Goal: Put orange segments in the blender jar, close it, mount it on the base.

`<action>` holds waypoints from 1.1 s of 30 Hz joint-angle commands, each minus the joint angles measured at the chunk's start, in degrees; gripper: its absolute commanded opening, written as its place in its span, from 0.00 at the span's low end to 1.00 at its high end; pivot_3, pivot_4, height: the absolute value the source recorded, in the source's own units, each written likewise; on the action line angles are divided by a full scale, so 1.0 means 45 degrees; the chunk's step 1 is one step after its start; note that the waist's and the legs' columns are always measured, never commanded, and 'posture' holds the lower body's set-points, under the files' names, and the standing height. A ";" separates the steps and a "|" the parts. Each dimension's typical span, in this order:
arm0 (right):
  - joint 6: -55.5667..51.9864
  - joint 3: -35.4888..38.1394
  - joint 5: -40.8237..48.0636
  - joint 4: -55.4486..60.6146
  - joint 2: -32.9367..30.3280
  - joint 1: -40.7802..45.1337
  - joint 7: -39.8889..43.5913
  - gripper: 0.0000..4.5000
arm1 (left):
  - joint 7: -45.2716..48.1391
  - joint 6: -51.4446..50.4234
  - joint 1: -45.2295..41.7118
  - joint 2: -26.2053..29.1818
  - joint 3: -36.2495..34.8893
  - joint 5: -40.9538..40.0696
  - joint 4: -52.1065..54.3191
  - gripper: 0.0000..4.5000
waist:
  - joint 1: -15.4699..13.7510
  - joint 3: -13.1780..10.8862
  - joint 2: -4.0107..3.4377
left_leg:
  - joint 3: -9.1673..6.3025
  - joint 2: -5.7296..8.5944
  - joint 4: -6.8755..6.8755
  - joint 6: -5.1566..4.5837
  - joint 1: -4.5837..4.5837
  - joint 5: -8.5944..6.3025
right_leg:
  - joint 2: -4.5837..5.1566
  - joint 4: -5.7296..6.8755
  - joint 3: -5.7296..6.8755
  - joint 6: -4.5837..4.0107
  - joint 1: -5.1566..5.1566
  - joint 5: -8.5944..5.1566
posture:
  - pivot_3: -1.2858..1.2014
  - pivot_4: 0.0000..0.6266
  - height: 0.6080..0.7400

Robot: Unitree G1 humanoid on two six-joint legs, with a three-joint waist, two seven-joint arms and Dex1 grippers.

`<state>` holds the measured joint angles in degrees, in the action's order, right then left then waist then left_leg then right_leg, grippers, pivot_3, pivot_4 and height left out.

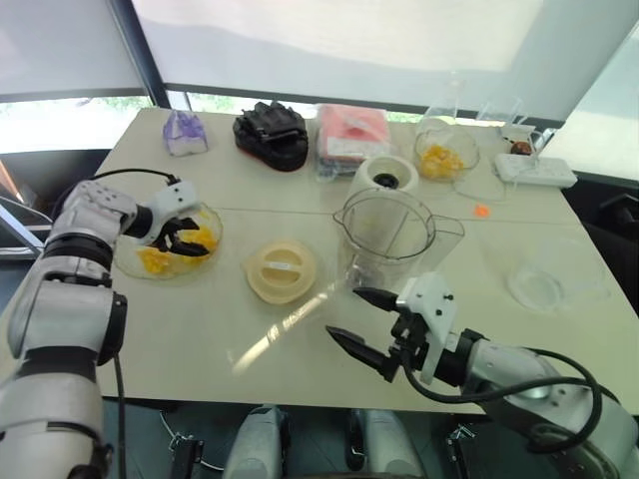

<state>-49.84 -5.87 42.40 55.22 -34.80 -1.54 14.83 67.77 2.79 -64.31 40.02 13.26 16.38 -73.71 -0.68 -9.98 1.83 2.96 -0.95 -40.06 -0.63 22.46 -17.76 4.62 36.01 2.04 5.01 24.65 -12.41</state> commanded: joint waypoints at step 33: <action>-0.0052 -0.0337 -0.0364 0.0516 0.0392 0.0232 -0.0580 0.86 | -0.3138 -0.2236 0.1041 -0.1102 -0.0555 0.0165 -0.0178 0.01 | -0.0005 0.0045 -0.0048 | -0.0004 -0.0003 0.0000 0.0000 -0.0019 -0.0001 | 0.0017 -0.0007 0.0002 -0.0012 -0.0021 -0.0006 | 0.52 0.24 1.00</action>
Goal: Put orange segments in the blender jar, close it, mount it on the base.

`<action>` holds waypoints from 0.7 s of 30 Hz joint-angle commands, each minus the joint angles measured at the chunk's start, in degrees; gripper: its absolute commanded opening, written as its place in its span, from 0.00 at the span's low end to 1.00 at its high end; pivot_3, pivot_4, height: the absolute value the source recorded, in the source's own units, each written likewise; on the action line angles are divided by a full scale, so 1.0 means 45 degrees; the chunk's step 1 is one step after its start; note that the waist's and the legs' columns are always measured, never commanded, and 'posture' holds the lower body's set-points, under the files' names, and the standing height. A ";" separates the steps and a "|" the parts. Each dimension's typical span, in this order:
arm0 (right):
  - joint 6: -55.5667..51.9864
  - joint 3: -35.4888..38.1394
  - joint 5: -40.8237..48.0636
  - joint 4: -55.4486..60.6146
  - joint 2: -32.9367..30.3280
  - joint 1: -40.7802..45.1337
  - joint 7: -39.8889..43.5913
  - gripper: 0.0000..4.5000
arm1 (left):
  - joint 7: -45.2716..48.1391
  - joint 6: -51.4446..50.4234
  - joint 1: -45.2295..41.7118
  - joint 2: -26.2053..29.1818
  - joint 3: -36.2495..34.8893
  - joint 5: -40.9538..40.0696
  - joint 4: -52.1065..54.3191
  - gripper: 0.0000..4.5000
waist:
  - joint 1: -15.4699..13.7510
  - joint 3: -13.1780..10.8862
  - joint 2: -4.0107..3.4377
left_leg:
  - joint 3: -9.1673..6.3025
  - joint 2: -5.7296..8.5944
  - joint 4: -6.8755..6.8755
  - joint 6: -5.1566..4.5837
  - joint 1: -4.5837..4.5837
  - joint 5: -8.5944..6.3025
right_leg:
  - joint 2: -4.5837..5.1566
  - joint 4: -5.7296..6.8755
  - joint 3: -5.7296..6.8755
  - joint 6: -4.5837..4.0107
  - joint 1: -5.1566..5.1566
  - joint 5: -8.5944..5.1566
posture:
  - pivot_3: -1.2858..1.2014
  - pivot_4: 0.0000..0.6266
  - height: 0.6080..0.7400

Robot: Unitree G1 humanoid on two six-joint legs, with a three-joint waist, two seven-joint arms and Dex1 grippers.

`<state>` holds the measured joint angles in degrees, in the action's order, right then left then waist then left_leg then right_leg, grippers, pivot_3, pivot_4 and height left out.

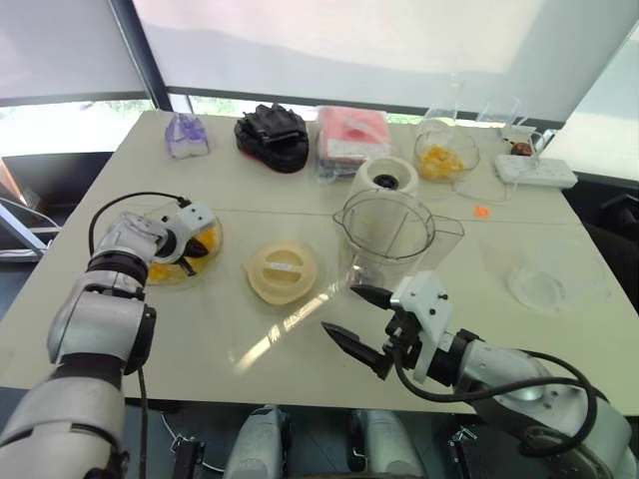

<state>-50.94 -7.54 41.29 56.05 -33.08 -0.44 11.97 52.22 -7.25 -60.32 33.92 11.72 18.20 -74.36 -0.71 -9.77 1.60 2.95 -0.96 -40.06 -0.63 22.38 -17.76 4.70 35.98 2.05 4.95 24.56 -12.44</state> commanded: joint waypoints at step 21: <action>0.0775 -0.0398 -0.0961 -0.0425 0.0309 -0.0016 0.0803 0.86 | 0.8472 -0.1109 -0.1042 0.4362 -0.1826 -0.2803 0.2008 0.06 | 0.0004 -0.0023 0.0032 | 0.0005 -0.0008 0.0014 -0.0003 0.0047 -0.0003 | 0.0006 -0.0045 0.0007 -0.0047 0.0039 -0.0026 | 0.52 0.24 1.00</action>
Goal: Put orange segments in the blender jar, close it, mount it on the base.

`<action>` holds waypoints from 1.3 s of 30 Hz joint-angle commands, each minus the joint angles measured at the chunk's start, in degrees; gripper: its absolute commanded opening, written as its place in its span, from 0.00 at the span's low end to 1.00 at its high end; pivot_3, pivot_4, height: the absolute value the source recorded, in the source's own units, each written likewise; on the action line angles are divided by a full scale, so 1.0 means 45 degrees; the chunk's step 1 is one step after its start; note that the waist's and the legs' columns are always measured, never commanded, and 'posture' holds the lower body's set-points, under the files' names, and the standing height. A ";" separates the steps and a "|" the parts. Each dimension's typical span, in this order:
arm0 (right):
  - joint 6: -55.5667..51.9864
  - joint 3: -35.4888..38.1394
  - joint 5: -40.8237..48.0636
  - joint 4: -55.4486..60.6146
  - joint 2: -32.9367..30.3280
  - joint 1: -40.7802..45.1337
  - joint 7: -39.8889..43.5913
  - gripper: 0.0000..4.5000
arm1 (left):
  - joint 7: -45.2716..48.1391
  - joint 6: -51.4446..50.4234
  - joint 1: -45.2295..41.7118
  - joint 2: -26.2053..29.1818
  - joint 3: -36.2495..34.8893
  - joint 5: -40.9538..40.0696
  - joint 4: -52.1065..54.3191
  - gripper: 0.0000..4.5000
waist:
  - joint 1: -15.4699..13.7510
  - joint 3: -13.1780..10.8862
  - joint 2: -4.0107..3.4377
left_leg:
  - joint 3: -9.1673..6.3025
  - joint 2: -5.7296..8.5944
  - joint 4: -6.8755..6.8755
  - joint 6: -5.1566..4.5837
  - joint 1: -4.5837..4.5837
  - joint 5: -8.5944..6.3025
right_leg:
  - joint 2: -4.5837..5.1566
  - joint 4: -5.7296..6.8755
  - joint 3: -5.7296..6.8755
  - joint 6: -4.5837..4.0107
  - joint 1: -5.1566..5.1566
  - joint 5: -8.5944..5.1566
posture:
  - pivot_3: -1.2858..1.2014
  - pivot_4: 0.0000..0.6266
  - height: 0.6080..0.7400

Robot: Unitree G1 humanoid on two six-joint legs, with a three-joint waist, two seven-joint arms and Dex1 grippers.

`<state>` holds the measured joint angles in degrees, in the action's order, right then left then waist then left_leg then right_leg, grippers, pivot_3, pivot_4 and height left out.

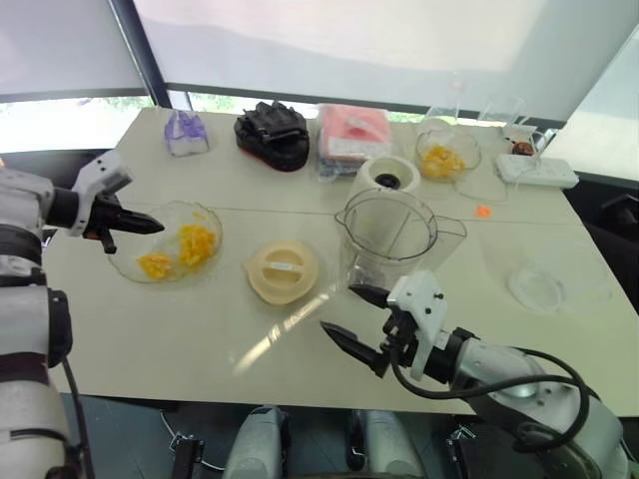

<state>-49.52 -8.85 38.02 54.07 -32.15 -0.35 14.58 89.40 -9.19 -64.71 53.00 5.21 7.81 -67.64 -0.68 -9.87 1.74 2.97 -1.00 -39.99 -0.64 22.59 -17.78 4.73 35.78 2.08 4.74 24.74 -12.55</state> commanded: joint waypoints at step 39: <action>0.0973 -0.1117 -0.1690 -0.0089 0.0763 -0.0638 0.0657 0.86 | -0.9581 -0.5278 0.3169 -0.3241 -0.1680 -0.2097 0.3652 0.74 | 0.0002 -0.0009 0.0016 | -0.0013 0.0003 -0.0002 0.0003 -0.0020 0.0002 | -0.0010 0.0033 -0.0005 0.0017 -0.0008 0.0008 | 0.52 0.24 1.00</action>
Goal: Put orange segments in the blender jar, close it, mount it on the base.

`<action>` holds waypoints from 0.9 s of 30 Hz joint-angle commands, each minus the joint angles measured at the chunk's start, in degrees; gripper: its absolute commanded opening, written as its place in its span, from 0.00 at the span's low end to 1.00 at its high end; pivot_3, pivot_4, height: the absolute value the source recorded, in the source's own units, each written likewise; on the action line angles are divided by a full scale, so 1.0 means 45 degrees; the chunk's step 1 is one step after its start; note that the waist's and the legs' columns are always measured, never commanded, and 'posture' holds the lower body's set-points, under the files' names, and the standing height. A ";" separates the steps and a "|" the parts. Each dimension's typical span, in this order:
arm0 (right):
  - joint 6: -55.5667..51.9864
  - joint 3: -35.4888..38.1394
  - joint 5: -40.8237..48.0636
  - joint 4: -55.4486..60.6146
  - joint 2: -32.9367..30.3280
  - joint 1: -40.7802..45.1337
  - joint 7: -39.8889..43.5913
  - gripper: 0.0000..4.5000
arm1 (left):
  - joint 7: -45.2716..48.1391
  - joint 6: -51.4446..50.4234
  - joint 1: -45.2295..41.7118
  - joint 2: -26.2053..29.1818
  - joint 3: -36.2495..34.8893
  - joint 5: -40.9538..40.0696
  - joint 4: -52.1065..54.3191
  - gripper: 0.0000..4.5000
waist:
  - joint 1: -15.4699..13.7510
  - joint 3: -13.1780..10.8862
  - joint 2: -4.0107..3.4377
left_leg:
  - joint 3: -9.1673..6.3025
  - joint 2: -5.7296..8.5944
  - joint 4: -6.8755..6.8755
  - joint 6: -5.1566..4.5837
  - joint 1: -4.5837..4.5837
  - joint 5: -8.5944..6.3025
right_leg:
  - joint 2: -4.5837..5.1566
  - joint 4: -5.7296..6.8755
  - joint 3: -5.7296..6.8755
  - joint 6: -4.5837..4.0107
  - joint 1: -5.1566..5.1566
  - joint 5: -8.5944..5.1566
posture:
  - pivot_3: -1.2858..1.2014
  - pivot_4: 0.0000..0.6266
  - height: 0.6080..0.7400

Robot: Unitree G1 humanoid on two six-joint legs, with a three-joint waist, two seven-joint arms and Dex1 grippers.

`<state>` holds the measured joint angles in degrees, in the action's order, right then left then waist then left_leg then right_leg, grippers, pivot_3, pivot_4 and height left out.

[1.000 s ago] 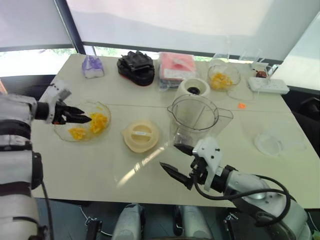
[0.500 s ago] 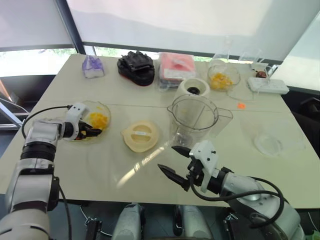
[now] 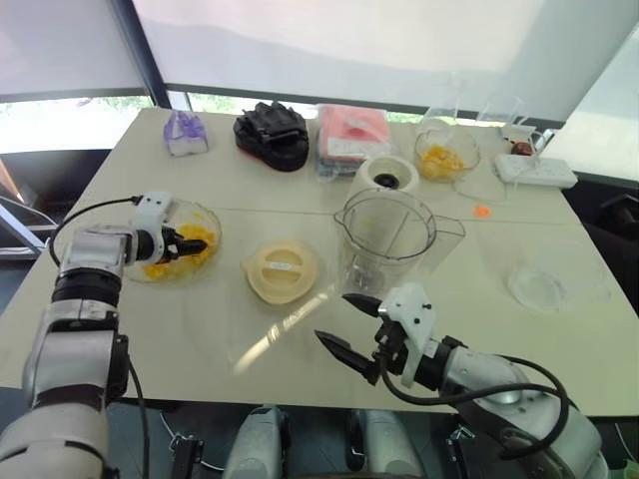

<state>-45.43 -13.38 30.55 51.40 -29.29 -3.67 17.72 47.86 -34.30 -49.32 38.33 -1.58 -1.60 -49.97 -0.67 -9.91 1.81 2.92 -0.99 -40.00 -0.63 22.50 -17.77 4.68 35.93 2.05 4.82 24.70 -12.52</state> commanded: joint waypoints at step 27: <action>-0.0304 -0.0421 -0.0414 0.0578 0.0111 0.0282 -0.0253 0.86 | -0.4045 0.2538 -0.1164 -0.1514 -0.1481 -0.0586 -0.3398 0.01 | -0.0012 0.0000 0.0001 | -0.0001 0.0002 0.0000 0.0001 -0.0003 0.0000 | 0.0005 -0.0002 0.0008 0.0036 -0.0005 0.0021 | 0.52 0.24 1.00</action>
<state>-47.15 -15.35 28.80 51.53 -29.09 -2.81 16.56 29.40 -23.51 -54.11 31.26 -7.97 -4.21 -65.28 -0.73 -9.91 1.82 2.91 -0.98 -40.00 -0.62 22.48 -17.77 4.71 35.92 2.09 4.98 24.67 -12.42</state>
